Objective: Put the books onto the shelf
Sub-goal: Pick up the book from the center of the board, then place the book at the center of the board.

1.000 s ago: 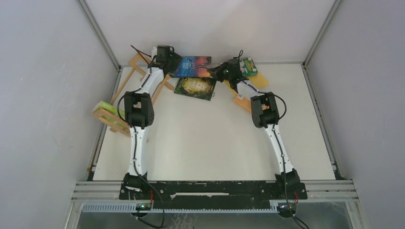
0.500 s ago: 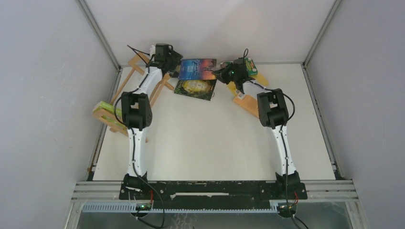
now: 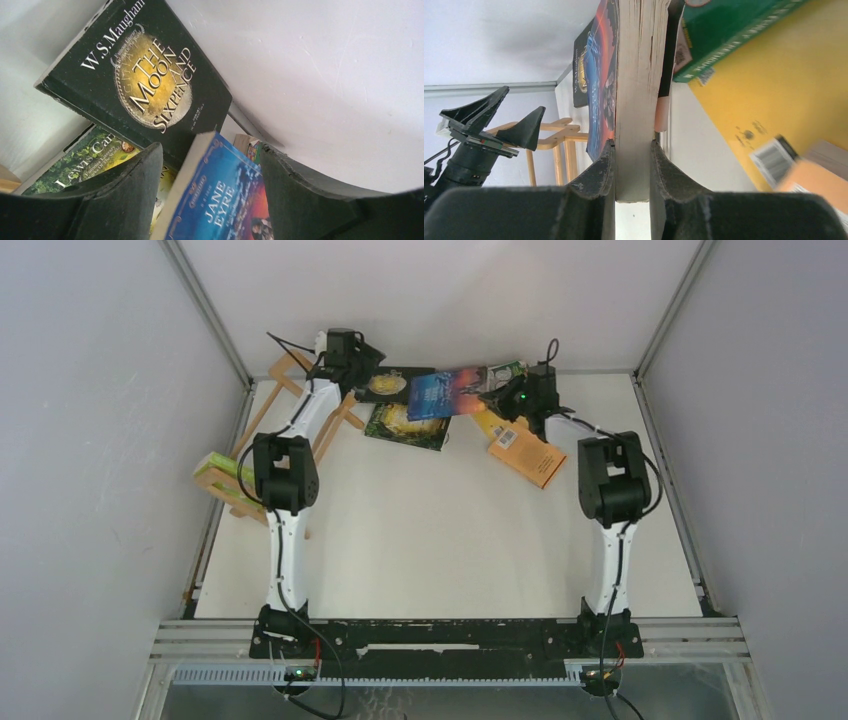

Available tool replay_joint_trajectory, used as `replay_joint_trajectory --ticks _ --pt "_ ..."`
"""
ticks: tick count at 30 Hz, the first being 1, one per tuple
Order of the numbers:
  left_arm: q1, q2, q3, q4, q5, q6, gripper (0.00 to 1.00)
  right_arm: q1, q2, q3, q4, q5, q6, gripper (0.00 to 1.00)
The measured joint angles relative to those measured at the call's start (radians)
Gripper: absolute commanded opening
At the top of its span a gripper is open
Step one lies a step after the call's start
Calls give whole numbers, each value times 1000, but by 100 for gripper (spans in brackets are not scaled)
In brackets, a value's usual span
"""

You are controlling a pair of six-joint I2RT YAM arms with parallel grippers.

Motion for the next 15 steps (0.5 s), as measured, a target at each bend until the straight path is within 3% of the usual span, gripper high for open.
replay_joint_trajectory --ticks 15 --pt "-74 0 2 -26 -17 0 75 -128 -491 -453 -71 34 -115 0"
